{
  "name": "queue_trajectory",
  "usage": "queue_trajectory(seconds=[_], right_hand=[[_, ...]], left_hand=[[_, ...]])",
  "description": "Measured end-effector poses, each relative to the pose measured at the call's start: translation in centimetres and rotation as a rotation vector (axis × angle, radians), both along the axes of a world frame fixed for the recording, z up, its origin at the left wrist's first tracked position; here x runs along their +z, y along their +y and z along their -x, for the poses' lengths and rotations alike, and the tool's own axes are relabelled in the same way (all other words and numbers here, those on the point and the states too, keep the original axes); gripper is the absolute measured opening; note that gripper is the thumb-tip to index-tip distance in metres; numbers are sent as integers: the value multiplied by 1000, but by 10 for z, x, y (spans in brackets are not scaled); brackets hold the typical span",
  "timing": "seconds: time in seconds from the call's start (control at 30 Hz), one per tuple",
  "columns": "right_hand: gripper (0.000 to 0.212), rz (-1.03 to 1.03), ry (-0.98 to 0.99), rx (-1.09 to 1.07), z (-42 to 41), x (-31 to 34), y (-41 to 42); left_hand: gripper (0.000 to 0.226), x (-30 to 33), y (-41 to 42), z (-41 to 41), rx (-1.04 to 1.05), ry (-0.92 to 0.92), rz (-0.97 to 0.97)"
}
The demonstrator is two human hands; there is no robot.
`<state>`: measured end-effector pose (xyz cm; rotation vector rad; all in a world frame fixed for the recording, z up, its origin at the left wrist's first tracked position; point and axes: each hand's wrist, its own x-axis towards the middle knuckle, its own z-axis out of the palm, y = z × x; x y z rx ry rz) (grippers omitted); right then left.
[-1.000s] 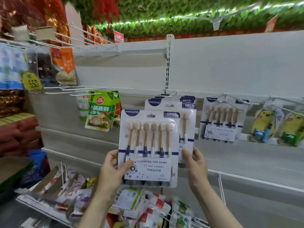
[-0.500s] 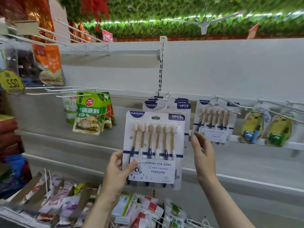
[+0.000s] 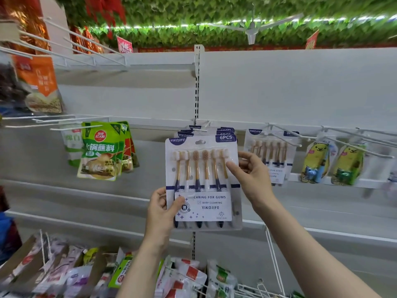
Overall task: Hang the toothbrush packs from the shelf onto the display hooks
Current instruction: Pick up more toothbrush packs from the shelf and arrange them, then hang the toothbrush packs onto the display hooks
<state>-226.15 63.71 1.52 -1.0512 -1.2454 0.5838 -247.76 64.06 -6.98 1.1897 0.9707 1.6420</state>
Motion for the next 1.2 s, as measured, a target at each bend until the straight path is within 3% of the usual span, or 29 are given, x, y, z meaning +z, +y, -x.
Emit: queue_trajectory(seconds=[0.1, 0.27, 0.47, 0.73, 0.9, 1.03, 1.13, 1.2], right_hand=[[38, 24, -4, -36, -2, 0, 9], [56, 111, -36, -123, -6, -2, 27], [47, 137, -89, -204, -5, 1, 40], [51, 175, -188, -204, -6, 3, 44], [43, 266, -380, -167, -31, -20, 29], [49, 460, -660, -174, -102, -55, -4], [51, 637, -959, -134, -174, -66, -46], [48, 707, -1127, -103, -224, -63, -84]], left_hand=[[37, 0, 13, 0, -12, 14, 20], [39, 1, 35, 0, -20, 71, 15], [40, -1, 49, -1, -9, 97, 6], [40, -5, 54, -5, 14, 109, 43], [50, -26, 38, -19, 183, 142, 173], [66, -67, 5, -55, 357, 350, 469], [69, -72, -29, -111, 105, 661, 528], [73, -57, -54, -164, -84, 878, 455]])
